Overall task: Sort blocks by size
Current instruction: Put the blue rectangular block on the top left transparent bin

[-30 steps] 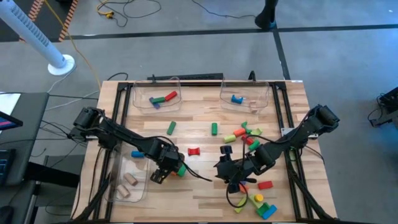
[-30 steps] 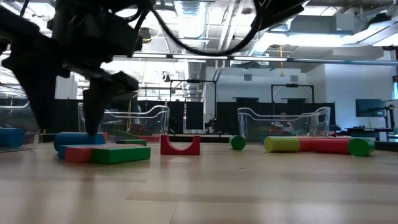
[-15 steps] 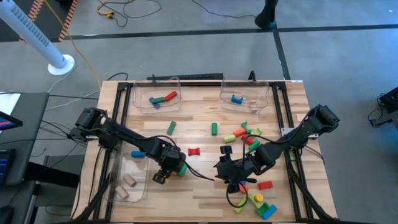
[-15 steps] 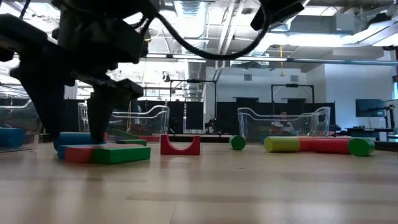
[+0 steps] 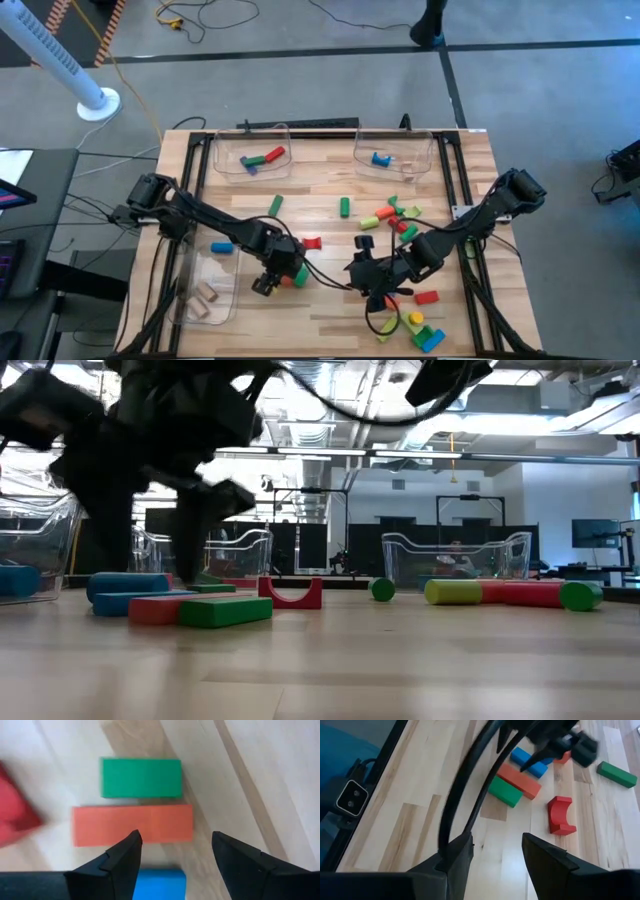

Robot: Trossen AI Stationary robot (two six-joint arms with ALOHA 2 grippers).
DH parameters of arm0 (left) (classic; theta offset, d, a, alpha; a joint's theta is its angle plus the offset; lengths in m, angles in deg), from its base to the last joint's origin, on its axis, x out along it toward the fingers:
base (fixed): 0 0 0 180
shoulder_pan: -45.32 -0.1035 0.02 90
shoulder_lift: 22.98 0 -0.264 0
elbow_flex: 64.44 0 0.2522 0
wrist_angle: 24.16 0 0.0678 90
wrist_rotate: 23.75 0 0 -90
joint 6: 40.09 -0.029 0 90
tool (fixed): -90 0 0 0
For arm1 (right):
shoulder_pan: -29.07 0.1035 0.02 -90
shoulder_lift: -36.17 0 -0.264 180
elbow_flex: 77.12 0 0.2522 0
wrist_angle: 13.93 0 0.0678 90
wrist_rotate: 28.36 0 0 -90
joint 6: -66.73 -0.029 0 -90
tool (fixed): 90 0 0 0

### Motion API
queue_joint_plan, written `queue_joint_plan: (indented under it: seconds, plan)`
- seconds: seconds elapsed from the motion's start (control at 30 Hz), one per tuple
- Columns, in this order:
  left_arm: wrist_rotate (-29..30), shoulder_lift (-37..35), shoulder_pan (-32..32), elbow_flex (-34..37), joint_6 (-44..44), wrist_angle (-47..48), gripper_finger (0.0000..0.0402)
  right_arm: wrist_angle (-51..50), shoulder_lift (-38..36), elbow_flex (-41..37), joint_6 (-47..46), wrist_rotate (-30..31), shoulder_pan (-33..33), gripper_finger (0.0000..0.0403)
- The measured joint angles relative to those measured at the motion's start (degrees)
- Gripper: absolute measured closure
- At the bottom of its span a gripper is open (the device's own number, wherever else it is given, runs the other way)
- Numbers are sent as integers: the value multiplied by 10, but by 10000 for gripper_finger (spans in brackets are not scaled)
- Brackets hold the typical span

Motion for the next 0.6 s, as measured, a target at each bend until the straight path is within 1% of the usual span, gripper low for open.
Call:
queue_joint_plan:
  seconds: [0.13, 0.3, 0.37, 0.5, 0.6]
  plan:
    - [13, 0, 0, -20, 15, 23, 166, -3, 0, 0, 0, 0, 0, 195]
    - [81, 0, -4, -11, 58, 68, 166, -4, 0, 0, 0, 0, 3, 195]
    - [94, 0, -11, -4, 79, 80, 166, -5, 0, 0, 0, 0, 4, 195]
    - [94, 0, -26, 3, 122, 90, 166, -9, 0, 0, 3, 0, 4, 195]
    - [71, 0, -40, 15, 137, 89, 166, -9, 0, 0, 3, 0, 4, 195]
